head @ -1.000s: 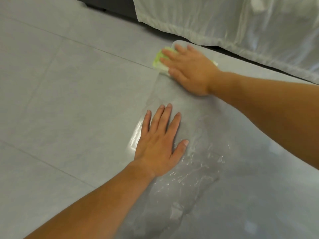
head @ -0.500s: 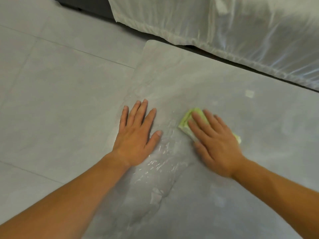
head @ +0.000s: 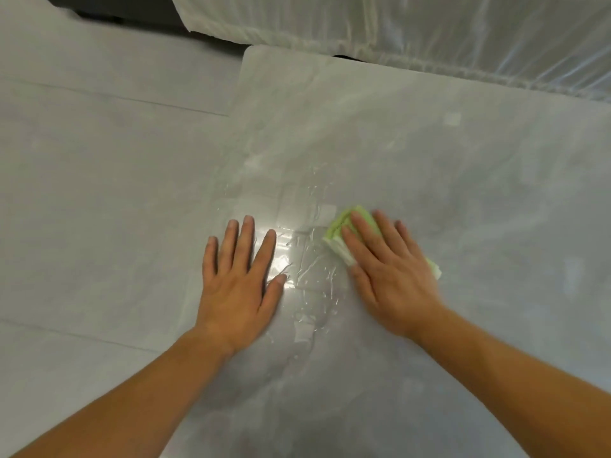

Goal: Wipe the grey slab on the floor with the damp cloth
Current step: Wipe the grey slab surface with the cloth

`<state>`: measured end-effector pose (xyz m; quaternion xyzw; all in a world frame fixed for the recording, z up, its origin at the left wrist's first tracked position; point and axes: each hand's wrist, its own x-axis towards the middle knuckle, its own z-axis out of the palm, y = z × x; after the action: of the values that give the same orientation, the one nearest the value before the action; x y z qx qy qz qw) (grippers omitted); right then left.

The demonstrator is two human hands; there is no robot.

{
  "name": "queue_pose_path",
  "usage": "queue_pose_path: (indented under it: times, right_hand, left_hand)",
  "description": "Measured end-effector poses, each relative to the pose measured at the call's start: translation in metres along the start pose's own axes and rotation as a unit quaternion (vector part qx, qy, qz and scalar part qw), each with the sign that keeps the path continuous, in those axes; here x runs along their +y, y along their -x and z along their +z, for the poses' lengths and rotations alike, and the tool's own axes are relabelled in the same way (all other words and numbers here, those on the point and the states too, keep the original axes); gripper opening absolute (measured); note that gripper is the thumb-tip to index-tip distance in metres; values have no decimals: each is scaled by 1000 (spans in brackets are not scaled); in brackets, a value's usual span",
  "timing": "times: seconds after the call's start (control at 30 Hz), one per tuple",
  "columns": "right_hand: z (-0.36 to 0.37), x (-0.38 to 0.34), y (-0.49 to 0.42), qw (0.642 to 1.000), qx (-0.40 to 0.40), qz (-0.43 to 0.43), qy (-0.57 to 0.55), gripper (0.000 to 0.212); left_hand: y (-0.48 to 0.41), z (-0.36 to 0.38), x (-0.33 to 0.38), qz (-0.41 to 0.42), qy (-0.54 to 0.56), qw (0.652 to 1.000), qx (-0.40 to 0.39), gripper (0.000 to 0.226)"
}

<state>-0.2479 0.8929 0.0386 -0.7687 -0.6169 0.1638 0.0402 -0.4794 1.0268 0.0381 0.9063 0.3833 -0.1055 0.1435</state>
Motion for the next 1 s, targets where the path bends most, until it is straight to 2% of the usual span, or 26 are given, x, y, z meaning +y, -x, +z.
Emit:
queue_pose_path:
  times: [0.13, 0.2, 0.3, 0.37, 0.4, 0.43, 0.53, 0.6, 0.73, 0.87, 0.93, 1.0]
  right_hand:
    - [-14, 12, -49, 979, 66, 190, -26, 62]
    - [-7, -12, -41, 970, 79, 226, -40, 63]
    - [17, -55, 22, 989, 39, 143, -19, 62]
    - [25, -55, 54, 997, 7, 73, 1, 59]
    - [24, -46, 57, 998, 8, 67, 4, 59]
    - [21, -38, 55, 996, 19, 92, 1, 58]
    - [16, -36, 32, 963, 77, 255, -41, 61]
    - [24, -64, 32, 949, 94, 298, -52, 63]
    - [54, -135, 87, 985, 65, 155, -45, 60]
    - [58, -116, 102, 997, 39, 62, -9, 56]
    - [49, -86, 80, 993, 65, 93, 10, 55]
    - [36, -61, 57, 976, 89, 198, -25, 55]
  left_hand:
    - [0, 1, -3, 5, 14, 1000, 3, 65]
    - [0, -1, -5, 9, 32, 999, -3, 66]
    - [0, -2, -7, 20, 53, 998, -2, 66]
    - [0, 0, -9, 30, 50, 998, 7, 66]
    - [1, 1, -9, 33, 45, 998, 9, 66]
    - [1, 2, -9, 36, 41, 998, 11, 66]
    - [2, 2, -9, 39, 39, 998, 10, 67]
    - [4, 1, -9, 45, 42, 998, 12, 67]
    - [10, -7, -9, 55, 96, 994, 21, 63]
    - [32, -4, -10, 74, 97, 992, 31, 57]
    - [44, 2, -12, 80, 89, 993, 25, 57]
    - [55, 8, -14, 84, 83, 993, 23, 59]
